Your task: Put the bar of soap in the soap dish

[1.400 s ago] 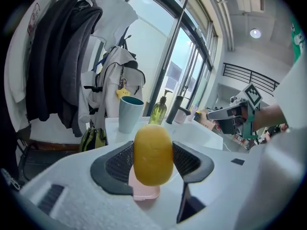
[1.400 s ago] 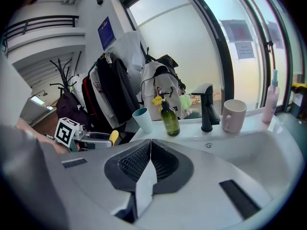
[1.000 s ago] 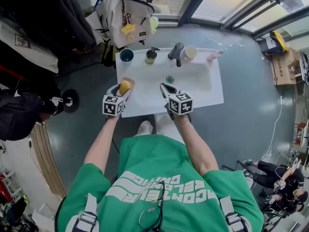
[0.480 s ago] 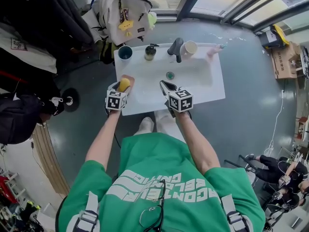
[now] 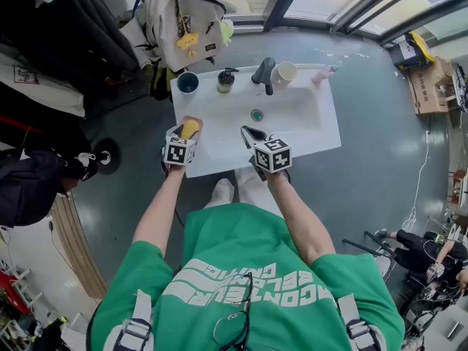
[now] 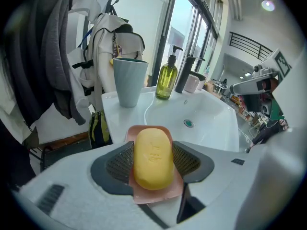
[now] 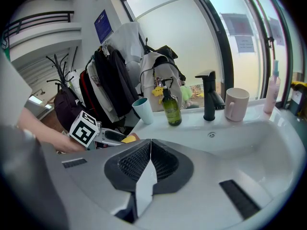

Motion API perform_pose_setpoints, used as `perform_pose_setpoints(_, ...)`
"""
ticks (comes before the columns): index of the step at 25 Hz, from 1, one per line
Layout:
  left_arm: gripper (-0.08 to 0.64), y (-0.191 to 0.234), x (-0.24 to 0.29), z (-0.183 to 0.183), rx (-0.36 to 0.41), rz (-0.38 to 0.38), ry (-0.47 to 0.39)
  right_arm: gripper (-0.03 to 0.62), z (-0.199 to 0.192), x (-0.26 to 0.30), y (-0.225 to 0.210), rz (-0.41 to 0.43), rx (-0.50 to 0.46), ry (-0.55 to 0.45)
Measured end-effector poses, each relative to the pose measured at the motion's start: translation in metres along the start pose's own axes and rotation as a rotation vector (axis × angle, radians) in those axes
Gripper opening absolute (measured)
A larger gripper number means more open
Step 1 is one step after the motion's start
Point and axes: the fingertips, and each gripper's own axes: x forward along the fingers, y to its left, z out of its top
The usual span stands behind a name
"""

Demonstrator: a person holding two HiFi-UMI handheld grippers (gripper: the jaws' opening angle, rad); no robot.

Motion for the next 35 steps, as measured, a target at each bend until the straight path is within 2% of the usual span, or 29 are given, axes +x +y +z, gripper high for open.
perform_pose_setpoints(6,0.252,0.0,0.006,-0.003,0.024,0.024,0.008,0.015,-0.003,-0.003,0.001,-0.009,-0.002,0.008)
perform_pose_setpoints(13,0.252,-0.006,0.007,0.001,0.098,0.047,0.029,0.015,-0.003,-0.006,0.001,-0.01,-0.008,0.012)
perform_pose_setpoints(17,0.252,-0.005,0.003,0.001,0.108,0.051,0.021,0.015,0.003,-0.008,0.002,0.001,-0.021,0.005)
perform_pose_setpoints(24,0.252,-0.007,-0.011,0.013,0.097,0.071,-0.037,0.015,0.007,-0.024,0.001,0.008,-0.04,-0.015)
perform_pose_setpoints(27,0.252,-0.011,-0.028,0.028,0.116,0.091,-0.102,0.015,0.009,-0.033,0.005,0.019,-0.046,-0.037)
perform_pose_setpoints(32,0.242,-0.043,-0.056,0.05,0.108,0.075,-0.203,0.015,0.011,-0.061,0.006,0.027,-0.065,-0.071)
perform_pose_setpoints(35,0.208,-0.069,-0.077,0.064,0.108,0.053,-0.257,0.015,0.013,-0.084,0.011,0.03,-0.08,-0.102)
